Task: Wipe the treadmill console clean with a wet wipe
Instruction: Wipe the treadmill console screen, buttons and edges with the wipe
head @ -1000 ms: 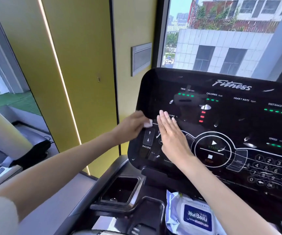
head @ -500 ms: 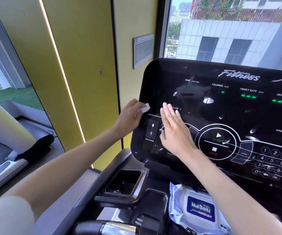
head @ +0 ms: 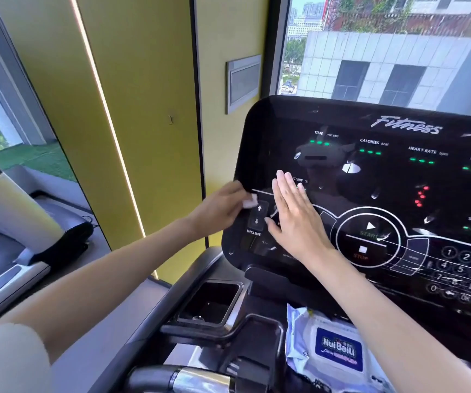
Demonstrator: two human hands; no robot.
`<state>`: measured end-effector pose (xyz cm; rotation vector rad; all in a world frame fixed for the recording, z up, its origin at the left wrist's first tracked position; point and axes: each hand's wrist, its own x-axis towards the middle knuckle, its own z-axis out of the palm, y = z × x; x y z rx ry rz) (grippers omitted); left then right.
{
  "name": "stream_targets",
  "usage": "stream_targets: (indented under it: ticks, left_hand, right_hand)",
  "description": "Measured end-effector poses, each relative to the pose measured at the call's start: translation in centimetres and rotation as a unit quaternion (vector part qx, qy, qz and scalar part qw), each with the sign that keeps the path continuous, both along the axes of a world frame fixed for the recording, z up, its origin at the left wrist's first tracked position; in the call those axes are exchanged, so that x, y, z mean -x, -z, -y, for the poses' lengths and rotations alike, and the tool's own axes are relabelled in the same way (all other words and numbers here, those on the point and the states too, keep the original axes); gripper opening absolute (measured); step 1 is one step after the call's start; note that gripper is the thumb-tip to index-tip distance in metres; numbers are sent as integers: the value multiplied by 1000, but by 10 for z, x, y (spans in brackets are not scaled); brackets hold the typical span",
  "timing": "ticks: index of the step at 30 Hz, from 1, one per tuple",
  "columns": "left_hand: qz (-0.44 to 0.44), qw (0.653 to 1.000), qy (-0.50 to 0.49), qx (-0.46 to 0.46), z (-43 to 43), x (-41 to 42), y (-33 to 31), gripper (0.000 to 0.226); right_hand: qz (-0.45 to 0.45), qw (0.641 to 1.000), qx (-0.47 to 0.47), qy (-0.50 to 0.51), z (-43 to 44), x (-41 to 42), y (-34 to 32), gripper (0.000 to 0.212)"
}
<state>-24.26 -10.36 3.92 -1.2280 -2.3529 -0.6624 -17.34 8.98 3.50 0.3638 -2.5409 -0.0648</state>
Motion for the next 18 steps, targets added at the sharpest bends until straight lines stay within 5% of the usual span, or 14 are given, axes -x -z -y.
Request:
stream_targets:
  ticks: [2,7,11,15,18]
  left_hand:
    - [13,995,-57,-87,-1,3,-4,20]
    - [-34,995,55,79,0,-13,17,19]
    - [12,995,-52,-85,0,2,2,19]
    - [-38,994,56,81,4,-9,11,18]
    - [7,998,-35,-52,3,1,5,20]
  right_hand:
    - [-1,1000,-4,4,2,-1,0,78]
    - [1,1000,-12,6,1,-1,1,87]
    - [5,1000,-23,8,0,-1,-1,97]
    - [14,999,-39,9,-1,-2,-1,105]
    - [19,999,-37,15,-1,0,0,107]
